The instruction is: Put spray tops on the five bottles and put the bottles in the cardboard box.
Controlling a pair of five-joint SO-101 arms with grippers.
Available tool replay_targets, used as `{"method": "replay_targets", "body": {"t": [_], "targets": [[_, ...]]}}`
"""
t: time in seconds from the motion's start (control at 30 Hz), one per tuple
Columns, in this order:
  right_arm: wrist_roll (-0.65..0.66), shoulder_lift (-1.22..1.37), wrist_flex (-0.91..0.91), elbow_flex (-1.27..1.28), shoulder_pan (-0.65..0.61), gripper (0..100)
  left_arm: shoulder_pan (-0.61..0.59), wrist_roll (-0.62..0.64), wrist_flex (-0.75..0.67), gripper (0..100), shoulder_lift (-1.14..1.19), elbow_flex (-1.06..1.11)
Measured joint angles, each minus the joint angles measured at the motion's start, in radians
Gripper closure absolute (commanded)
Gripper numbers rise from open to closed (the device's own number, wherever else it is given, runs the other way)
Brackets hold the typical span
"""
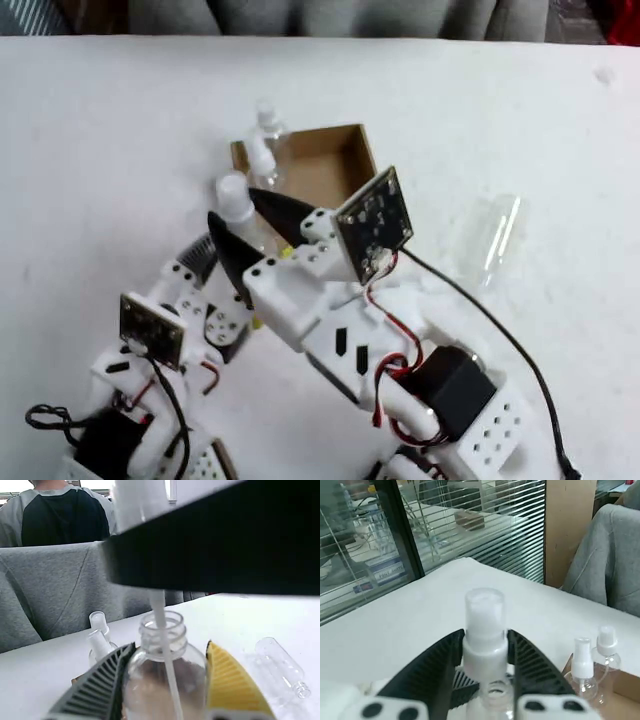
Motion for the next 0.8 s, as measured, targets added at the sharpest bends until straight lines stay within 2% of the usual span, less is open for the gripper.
{"method": "replay_targets", "body": {"t": [0.27, 0.53, 0.63, 0.73, 0.8], "targets": [[0.000, 0.000, 0.058, -0.021, -0.012, 80.3, -0.002, 0.000, 0.000, 98, 0.017, 0.000], [0.014, -0.005, 0.164, -0.247, -0.014, 80.6, -0.018, 0.000, 0.000, 98, 0.017, 0.000], [0.031, -0.014, 0.235, -0.313, -0.015, 86.1, -0.054, 0.000, 0.000, 98, 0.017, 0.000], [0.031, -0.028, 0.328, -0.351, 0.034, 98.9, -0.063, 0.000, 0.000, 98, 0.017, 0.000], [0.031, -0.032, 0.379, -0.358, 0.077, 96.0, -0.061, 0.003, 0.000, 98, 0.017, 0.000]]}}
